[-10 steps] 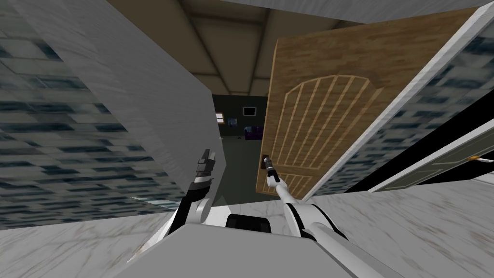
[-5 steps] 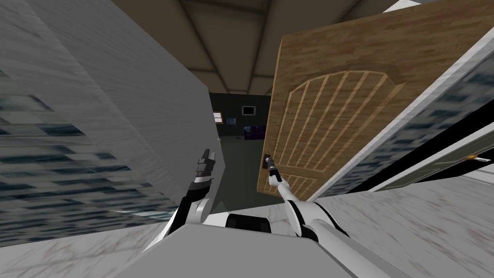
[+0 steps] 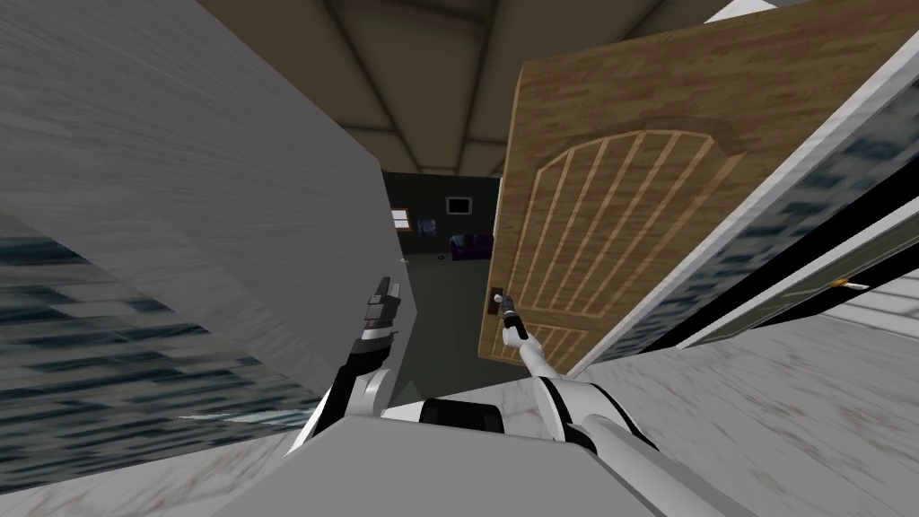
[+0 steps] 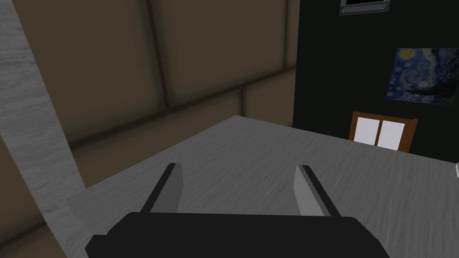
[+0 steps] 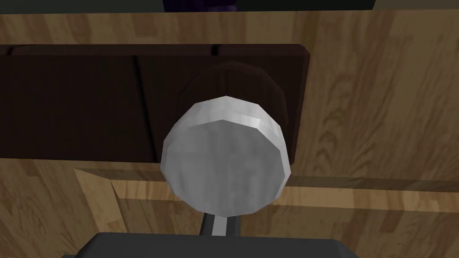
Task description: Push the door open
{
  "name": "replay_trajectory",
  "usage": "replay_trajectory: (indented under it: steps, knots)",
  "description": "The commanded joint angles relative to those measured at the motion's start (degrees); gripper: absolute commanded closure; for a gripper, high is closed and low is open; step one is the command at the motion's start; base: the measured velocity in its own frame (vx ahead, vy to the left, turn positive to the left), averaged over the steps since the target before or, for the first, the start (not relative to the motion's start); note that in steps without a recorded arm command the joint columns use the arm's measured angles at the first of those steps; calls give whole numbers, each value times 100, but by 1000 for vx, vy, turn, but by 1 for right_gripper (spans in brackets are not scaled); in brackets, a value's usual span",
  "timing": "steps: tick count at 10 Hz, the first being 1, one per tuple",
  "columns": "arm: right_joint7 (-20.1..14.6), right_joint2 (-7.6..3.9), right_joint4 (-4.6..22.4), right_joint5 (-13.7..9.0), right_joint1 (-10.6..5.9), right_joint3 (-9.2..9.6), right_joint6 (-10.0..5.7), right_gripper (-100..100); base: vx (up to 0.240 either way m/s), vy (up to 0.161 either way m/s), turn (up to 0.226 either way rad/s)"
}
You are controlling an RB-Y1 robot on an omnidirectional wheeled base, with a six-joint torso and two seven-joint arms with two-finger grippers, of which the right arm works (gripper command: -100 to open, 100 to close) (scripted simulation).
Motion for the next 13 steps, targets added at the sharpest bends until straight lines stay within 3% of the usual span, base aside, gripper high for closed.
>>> replay_trajectory:
  steps: [1,9,13]
  knots:
    - [-15,14,69,5,-31,17,-30,-100,-185,38,-7]
    - [-28,126,49,28,-77,83,-10,-100,-187,55,-15]
    - [-18,103,57,16,-56,52,-52,-100,159,-22,23]
